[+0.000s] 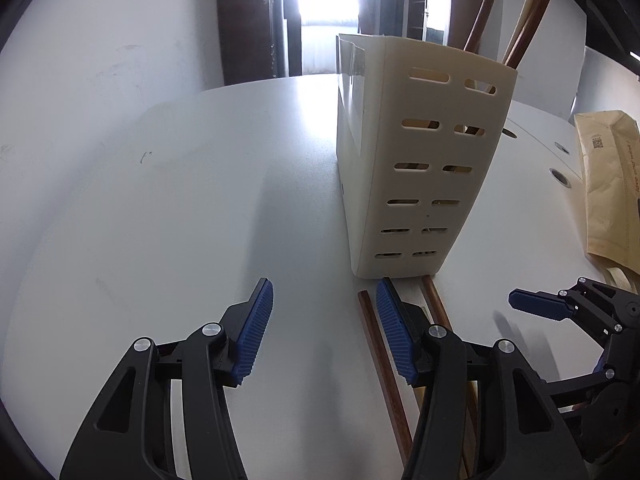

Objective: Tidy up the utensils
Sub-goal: 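Lower both open grippers toward the chopsticks lying beside the holder, then close left gripper on a brown chopstick while right grasps a pale one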

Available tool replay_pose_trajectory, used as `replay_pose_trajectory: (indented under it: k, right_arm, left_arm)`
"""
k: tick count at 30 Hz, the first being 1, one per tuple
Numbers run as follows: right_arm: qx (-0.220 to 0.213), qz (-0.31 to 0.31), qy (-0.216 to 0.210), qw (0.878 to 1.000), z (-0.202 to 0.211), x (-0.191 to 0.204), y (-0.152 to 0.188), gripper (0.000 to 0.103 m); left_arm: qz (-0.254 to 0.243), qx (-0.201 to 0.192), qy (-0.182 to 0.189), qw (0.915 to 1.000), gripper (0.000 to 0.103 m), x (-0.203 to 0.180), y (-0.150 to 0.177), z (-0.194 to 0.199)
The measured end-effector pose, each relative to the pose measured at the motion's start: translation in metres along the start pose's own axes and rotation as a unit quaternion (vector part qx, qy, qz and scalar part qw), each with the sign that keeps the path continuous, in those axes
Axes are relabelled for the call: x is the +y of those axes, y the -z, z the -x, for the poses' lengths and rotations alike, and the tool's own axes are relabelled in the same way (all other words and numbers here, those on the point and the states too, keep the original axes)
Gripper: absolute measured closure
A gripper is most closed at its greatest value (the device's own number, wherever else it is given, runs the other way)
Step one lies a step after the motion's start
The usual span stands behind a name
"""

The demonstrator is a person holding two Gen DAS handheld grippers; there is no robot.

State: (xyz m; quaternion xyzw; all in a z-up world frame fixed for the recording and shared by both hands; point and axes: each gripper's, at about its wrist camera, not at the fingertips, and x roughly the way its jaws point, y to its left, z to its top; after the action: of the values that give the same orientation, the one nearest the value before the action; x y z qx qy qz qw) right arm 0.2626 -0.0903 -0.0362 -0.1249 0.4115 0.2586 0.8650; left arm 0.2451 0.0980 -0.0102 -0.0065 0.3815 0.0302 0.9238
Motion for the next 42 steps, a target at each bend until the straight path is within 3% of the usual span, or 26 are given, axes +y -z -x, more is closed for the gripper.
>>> replay_pose_trajectory:
  k: [27,35,39,42]
  right_arm:
    - [0.016,0.015,-0.001,1.0,-0.016,0.011,0.015,0.041]
    - [0.017,0.042,-0.023,0.999,-0.007,0.025,0.019,0.07]
    - [0.018,0.052,-0.032,0.998,0.0,0.033,0.027,0.079]
    - [0.017,0.06,-0.037,0.997,0.002,0.035,0.027,0.088]
  left_arm:
    - [-0.008,0.065,0.001,0.9978,0.049,-0.009,0.004,-0.047]
    - [-0.016,0.071,0.009,0.9973,0.07,-0.011,0.005,-0.051]
    - [-0.028,0.072,0.014,0.9969,0.089,-0.02,0.003,-0.052]
    - [-0.028,0.07,0.017,0.9971,0.096,-0.021,0.004,-0.053]
